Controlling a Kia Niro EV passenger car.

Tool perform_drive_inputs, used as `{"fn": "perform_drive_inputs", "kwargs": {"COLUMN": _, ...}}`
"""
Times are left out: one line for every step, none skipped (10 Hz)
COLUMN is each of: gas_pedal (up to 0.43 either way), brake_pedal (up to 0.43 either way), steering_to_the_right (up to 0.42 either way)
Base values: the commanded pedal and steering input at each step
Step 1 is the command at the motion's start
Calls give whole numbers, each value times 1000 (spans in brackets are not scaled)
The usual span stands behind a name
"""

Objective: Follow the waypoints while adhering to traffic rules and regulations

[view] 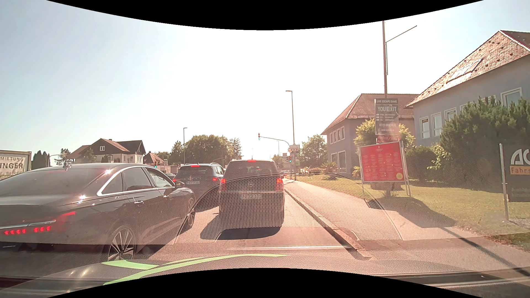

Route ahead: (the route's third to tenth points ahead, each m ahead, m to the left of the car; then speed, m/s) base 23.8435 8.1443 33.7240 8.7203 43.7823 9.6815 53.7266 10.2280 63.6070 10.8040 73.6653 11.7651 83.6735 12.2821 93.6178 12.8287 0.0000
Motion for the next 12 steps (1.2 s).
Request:
{"fn": "perform_drive_inputs", "kwargs": {"gas_pedal": 0, "brake_pedal": 348, "steering_to_the_right": 7}}
{"fn": "perform_drive_inputs", "kwargs": {"gas_pedal": 0, "brake_pedal": 348, "steering_to_the_right": 7}}
{"fn": "perform_drive_inputs", "kwargs": {"gas_pedal": 0, "brake_pedal": 348, "steering_to_the_right": 8}}
{"fn": "perform_drive_inputs", "kwargs": {"gas_pedal": 0, "brake_pedal": 348, "steering_to_the_right": 8}}
{"fn": "perform_drive_inputs", "kwargs": {"gas_pedal": 0, "brake_pedal": 348, "steering_to_the_right": 10}}
{"fn": "perform_drive_inputs", "kwargs": {"gas_pedal": 0, "brake_pedal": 354, "steering_to_the_right": 11}}
{"fn": "perform_drive_inputs", "kwargs": {"gas_pedal": 0, "brake_pedal": 354, "steering_to_the_right": 11}}
{"fn": "perform_drive_inputs", "kwargs": {"gas_pedal": 0, "brake_pedal": 354, "steering_to_the_right": 11}}
{"fn": "perform_drive_inputs", "kwargs": {"gas_pedal": 0, "brake_pedal": 354, "steering_to_the_right": 11}}
{"fn": "perform_drive_inputs", "kwargs": {"gas_pedal": 0, "brake_pedal": 354, "steering_to_the_right": 11}}
{"fn": "perform_drive_inputs", "kwargs": {"gas_pedal": 0, "brake_pedal": 348, "steering_to_the_right": 11}}
{"fn": "perform_drive_inputs", "kwargs": {"gas_pedal": 0, "brake_pedal": 354, "steering_to_the_right": 11}}
